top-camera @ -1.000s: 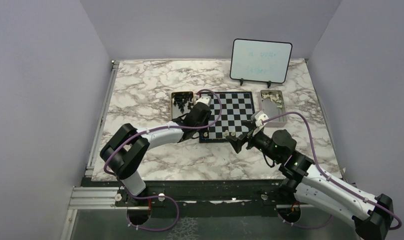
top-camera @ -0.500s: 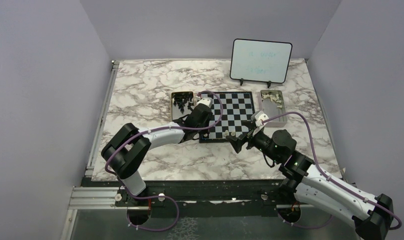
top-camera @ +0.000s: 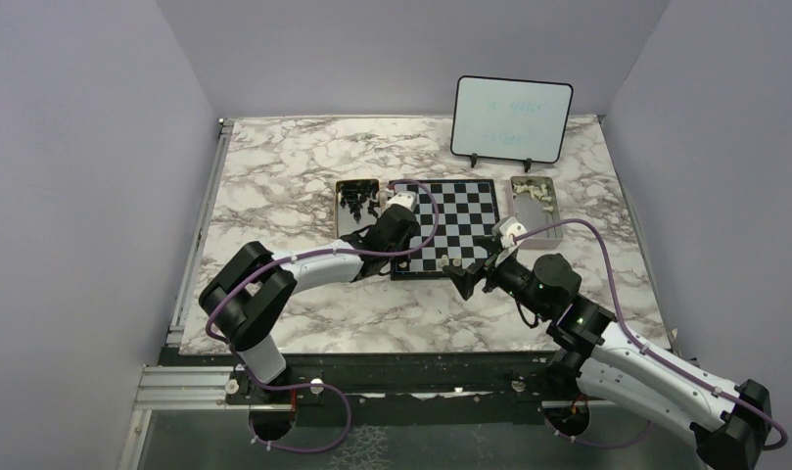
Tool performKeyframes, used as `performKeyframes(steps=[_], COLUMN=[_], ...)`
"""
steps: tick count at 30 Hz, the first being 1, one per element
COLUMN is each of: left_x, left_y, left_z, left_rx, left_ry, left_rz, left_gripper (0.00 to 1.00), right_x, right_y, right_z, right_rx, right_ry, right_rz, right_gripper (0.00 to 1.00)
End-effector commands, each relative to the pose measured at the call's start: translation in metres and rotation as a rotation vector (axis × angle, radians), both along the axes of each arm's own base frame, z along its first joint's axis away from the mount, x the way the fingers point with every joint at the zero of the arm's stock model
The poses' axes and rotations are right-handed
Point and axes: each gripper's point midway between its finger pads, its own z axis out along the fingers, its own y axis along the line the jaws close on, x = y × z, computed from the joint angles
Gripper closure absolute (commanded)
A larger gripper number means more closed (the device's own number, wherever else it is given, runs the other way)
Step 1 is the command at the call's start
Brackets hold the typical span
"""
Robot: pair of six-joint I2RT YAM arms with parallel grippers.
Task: Set up the chess pieces on the board
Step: Place the chess piece on the chessboard.
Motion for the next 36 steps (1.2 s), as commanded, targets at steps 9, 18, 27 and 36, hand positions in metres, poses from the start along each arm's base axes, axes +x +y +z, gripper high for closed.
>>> performKeyframes(steps=[9, 18, 27, 36], left_x=[0.001, 0.002, 0.005, -0.013], left_y=[0.001, -0.005, -0.002, -0.015], left_z=[-0.003, 0.013, 0.04, 0.12], left_rx=[0.035, 0.008, 0.006, -0.298], left_ry=[-0.013, -0.01, -0.026, -0.006], left_rz=[-0.002, 0.009, 0.038, -0.063], left_gripper=[0.82, 0.75, 0.74, 0.5], right_x=[0.003, 0.005, 0.02, 0.046], right_y=[-0.003, -0.002, -0.017, -0.059], right_z=[-0.005, -0.007, -0.004, -0.01], right_rx=[-0.023, 0.006, 0.065, 0.007], right_ry=[-0.002, 0.026, 0.11, 0.155], right_rz=[-0.023, -0.041, -0.208, -0.533], right_gripper=[0.0, 0.0, 0.0, 0.0])
